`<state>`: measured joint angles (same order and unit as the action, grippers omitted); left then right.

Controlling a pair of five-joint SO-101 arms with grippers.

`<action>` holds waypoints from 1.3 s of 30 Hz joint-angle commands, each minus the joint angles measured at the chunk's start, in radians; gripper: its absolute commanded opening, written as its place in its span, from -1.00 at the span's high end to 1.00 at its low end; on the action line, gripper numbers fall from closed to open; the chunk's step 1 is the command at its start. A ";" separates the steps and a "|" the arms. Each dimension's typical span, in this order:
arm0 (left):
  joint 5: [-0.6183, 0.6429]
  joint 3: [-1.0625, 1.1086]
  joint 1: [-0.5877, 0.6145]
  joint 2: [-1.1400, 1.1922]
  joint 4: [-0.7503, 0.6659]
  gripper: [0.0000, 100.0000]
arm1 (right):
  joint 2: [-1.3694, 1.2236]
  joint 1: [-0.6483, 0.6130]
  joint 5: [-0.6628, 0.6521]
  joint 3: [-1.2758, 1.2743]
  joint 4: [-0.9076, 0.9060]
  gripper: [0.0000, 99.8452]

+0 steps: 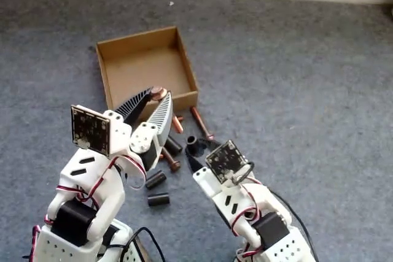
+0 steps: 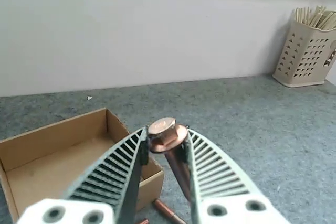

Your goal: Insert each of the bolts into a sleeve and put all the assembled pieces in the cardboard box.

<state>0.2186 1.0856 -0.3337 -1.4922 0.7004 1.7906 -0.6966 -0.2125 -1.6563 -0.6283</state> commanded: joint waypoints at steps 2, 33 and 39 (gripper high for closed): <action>-0.014 -0.018 -0.079 -0.013 -0.025 0.98 | 0.008 0.018 -0.014 0.021 0.061 0.99; -0.127 0.242 -0.096 -0.012 -0.278 0.98 | 0.048 0.012 -0.011 0.064 0.018 0.99; -0.166 0.272 -0.102 -0.007 -0.273 0.98 | 0.048 0.012 -0.008 0.116 -0.042 0.99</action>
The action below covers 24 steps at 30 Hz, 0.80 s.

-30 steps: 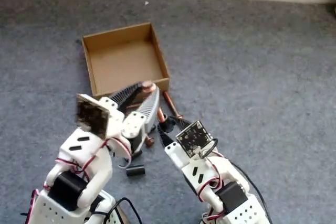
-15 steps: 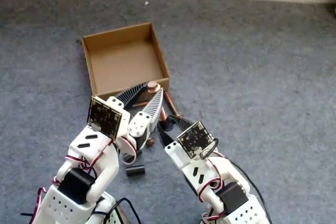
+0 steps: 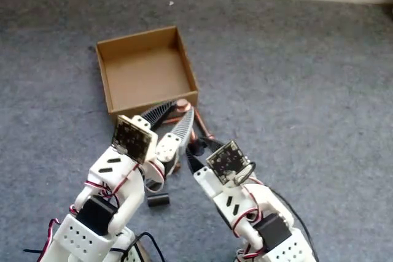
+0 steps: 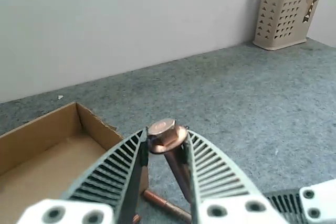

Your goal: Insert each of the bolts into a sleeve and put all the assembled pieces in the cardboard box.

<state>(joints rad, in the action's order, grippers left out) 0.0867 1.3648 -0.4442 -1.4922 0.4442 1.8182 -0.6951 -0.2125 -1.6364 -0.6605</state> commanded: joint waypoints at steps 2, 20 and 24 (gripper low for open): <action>-0.035 0.013 0.005 -0.015 -0.017 0.98 | 0.021 0.012 -0.008 0.096 -0.010 0.99; -0.031 -0.068 -0.088 -0.016 0.288 0.67 | 0.021 0.038 -0.006 0.097 -0.004 0.99; -0.031 -0.102 -0.088 -0.016 0.362 0.62 | 0.019 0.090 0.003 0.091 0.047 0.99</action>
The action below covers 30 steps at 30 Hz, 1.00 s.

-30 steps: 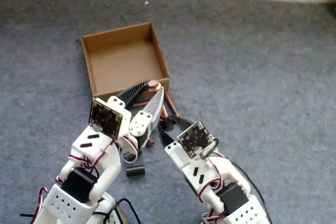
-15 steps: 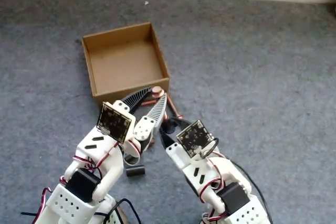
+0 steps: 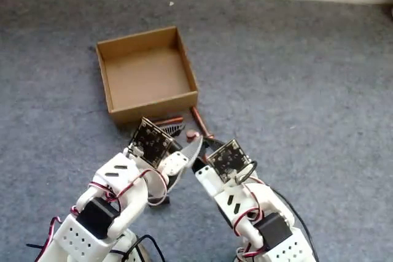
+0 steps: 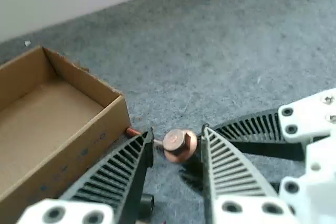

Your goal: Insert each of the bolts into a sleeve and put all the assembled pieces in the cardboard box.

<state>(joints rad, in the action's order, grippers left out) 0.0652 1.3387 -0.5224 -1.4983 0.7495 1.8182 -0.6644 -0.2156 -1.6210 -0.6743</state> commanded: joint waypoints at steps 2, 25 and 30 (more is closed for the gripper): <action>-0.009 -0.084 -0.010 -0.010 0.083 0.58 | 0.019 0.068 0.040 0.079 0.062 0.99; -0.015 -0.160 0.461 -0.010 0.229 0.98 | 0.012 0.219 0.052 0.070 0.008 0.99; -0.011 -0.021 0.552 -0.010 0.203 0.99 | 0.012 0.222 0.046 0.079 -0.044 0.99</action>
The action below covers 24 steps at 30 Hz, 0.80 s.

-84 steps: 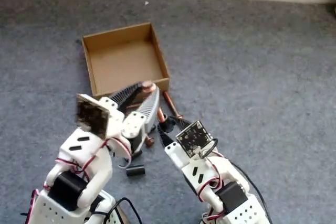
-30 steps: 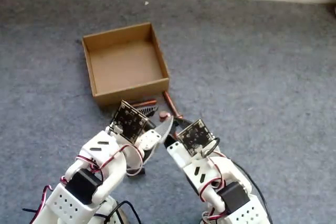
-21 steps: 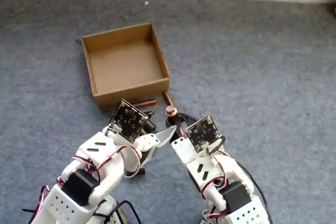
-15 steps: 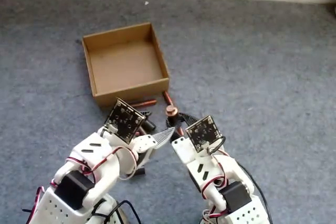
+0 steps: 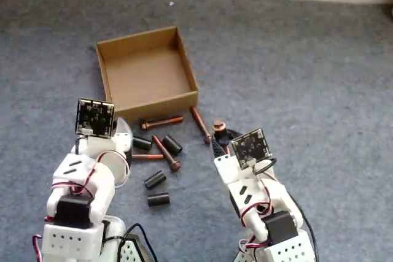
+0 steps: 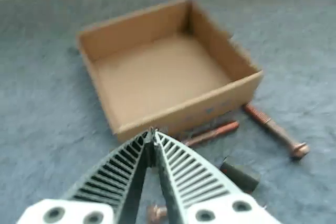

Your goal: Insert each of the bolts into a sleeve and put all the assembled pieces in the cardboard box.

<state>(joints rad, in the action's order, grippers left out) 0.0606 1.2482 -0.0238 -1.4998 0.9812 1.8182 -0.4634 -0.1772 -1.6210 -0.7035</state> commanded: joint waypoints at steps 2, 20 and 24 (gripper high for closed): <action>-0.006 0.133 0.065 -0.008 -0.066 0.99 | 0.010 0.021 0.008 0.084 -0.042 0.98; -0.008 0.219 0.265 -0.008 -0.189 0.99 | -0.504 -0.120 0.006 0.271 0.656 0.98; -0.009 0.219 0.265 -0.008 -0.189 0.99 | -0.834 -0.122 0.006 0.366 0.915 0.98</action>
<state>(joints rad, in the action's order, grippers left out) 0.0606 1.4722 0.2279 -1.4983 0.8140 1.2812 -0.5692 -0.1772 -1.4139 -0.0852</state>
